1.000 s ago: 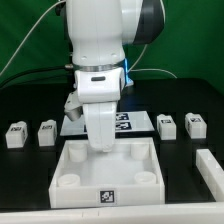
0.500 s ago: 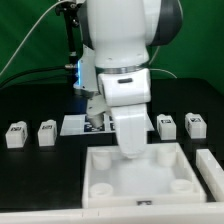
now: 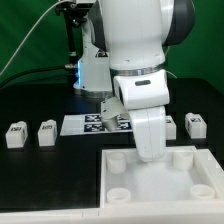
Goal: Assemble one leg
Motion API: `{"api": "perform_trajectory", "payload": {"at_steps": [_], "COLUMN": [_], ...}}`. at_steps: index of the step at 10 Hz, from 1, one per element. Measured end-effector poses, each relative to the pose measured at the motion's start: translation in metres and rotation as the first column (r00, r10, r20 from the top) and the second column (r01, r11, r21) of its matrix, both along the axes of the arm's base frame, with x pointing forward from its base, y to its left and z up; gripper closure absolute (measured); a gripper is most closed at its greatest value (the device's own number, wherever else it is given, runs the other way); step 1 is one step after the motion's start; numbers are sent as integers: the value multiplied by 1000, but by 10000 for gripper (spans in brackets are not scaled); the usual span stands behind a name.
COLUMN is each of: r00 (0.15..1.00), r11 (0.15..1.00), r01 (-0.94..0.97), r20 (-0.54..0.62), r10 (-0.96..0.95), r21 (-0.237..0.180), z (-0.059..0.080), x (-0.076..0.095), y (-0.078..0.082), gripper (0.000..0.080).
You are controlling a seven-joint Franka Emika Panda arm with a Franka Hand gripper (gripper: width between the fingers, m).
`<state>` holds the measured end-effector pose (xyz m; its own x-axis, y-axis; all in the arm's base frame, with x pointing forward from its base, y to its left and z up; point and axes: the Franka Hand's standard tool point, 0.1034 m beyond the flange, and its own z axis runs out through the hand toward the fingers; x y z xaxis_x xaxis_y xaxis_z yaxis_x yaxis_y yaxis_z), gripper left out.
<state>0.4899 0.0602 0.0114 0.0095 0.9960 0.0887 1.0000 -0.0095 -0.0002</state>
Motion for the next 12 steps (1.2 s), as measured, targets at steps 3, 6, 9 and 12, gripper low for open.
{"api": "perform_trajectory", "payload": {"at_steps": [3,6,9,12], "r00": [1000,1000,1000,1000], "r11": [1000,1000,1000,1000], "r01": [2,4,5,6], "r20": [-1,-1,-1,-1], "r10": [-2,-4,-5,-6], "r21": [0,0,-1,-1], "z": [0,-1,-1,-1], "x": [0,0,0,0], "y": [-1,-2,-3,-3], "gripper": [525,221,154,151]}}
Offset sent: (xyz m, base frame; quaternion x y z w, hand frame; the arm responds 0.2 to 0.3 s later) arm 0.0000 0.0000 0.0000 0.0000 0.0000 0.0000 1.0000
